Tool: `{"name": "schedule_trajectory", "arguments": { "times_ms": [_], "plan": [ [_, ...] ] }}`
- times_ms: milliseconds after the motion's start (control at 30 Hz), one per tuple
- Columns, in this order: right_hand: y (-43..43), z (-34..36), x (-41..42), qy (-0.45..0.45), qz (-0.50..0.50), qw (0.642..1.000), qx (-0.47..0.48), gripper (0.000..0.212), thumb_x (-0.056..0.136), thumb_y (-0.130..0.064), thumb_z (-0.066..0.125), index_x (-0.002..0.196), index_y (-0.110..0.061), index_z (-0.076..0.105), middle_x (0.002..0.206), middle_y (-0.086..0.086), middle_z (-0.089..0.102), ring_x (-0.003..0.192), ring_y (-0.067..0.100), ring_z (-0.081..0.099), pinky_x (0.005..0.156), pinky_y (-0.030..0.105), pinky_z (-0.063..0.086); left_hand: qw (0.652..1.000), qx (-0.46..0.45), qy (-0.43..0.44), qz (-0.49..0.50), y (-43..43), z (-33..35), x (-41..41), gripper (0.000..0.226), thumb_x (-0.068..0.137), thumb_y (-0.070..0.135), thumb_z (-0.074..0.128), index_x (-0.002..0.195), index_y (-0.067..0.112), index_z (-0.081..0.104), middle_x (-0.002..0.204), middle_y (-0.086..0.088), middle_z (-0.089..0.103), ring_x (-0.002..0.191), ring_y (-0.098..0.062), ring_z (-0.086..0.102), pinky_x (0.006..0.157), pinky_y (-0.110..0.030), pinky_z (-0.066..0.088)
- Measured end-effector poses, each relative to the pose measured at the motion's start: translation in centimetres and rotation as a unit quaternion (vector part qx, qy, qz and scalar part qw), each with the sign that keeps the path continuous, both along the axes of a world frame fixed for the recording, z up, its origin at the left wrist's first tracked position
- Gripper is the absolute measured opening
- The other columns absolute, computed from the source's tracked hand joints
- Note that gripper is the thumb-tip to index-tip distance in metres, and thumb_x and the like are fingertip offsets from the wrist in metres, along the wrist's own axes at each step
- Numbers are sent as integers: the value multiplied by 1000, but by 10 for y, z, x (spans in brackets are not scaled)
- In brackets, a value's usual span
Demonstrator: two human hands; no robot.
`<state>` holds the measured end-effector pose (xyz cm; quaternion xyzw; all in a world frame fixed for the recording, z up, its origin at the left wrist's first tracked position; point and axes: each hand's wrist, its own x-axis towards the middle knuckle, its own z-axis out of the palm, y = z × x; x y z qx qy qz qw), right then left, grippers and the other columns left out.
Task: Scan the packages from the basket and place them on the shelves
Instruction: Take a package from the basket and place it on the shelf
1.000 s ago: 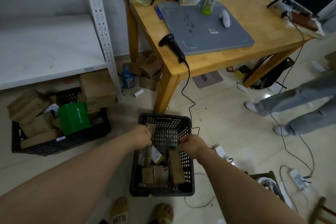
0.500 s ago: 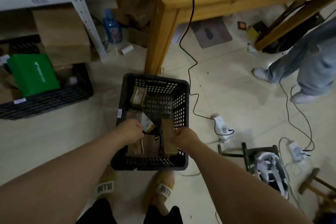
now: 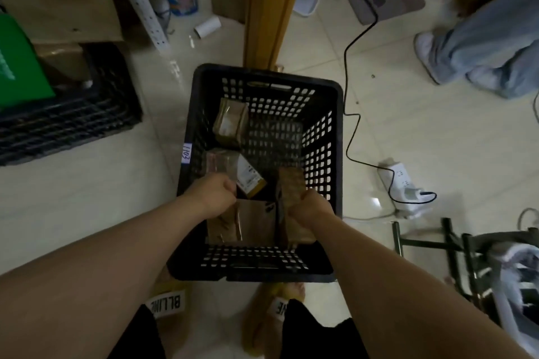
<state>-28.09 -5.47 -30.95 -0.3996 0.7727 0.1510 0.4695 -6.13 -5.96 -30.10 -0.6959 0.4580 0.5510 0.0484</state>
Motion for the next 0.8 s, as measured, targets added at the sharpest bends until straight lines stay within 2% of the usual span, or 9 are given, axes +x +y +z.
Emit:
{"name": "schedule_trajectory", "arguments": {
  "times_ms": [33,133,267,400,500,600,700,800],
  "plan": [
    [2,-16,-1,3,-5,1000,9,41,100,-26,57,135,-5,53,132,15,61,122,32,58,85,29,42,1000,1,-1,-1,-1,-14,-1,13,91,19,66,90,30,59,106,2,60,101,-16,57,84,-30,49],
    [3,-54,-8,21,-7,998,53,60,96,-40,54,147,-10,40,142,15,52,127,33,54,99,36,46,1000,0,-7,-3,-5,-46,-3,16,91,16,67,88,30,60,106,1,60,101,-16,58,86,-32,50],
    [9,-102,-13,56,57,992,97,72,95,-33,62,153,-8,28,150,16,41,134,34,46,107,40,43,1000,7,-5,-5,-14,-87,-9,14,91,16,67,100,26,63,110,1,59,103,-16,56,78,-28,48],
    [16,-137,-3,109,85,982,126,100,88,-48,63,159,-23,-3,159,18,23,142,42,25,110,53,34,1000,25,1,8,-15,-109,-13,15,91,17,68,98,29,62,111,1,60,101,-14,56,73,-25,45],
    [28,-146,2,170,147,968,115,96,88,-46,63,159,-25,2,155,19,29,139,38,26,111,50,33,999,37,7,11,-12,-111,-11,16,90,17,68,93,31,61,112,1,61,102,-15,58,72,-24,45],
    [31,-134,0,177,174,965,79,95,86,-52,63,158,-24,7,151,20,33,136,37,31,110,48,34,999,34,13,20,-10,-100,-6,16,92,15,66,89,30,60,109,-1,62,103,-17,58,86,-31,51],
    [19,-104,-5,135,93,984,71,95,84,-56,64,157,-27,12,151,19,25,136,40,33,111,54,37,999,35,13,36,-5,-75,1,11,92,16,66,93,26,62,110,1,60,107,-18,56,96,-33,49],
    [-3,-60,-15,84,-15,995,59,86,83,-58,60,155,-28,23,150,17,28,133,40,39,110,50,39,998,36,18,57,-2,-32,4,13,93,15,67,104,21,62,112,-1,59,109,-18,55,93,-29,48]
  ]
}}
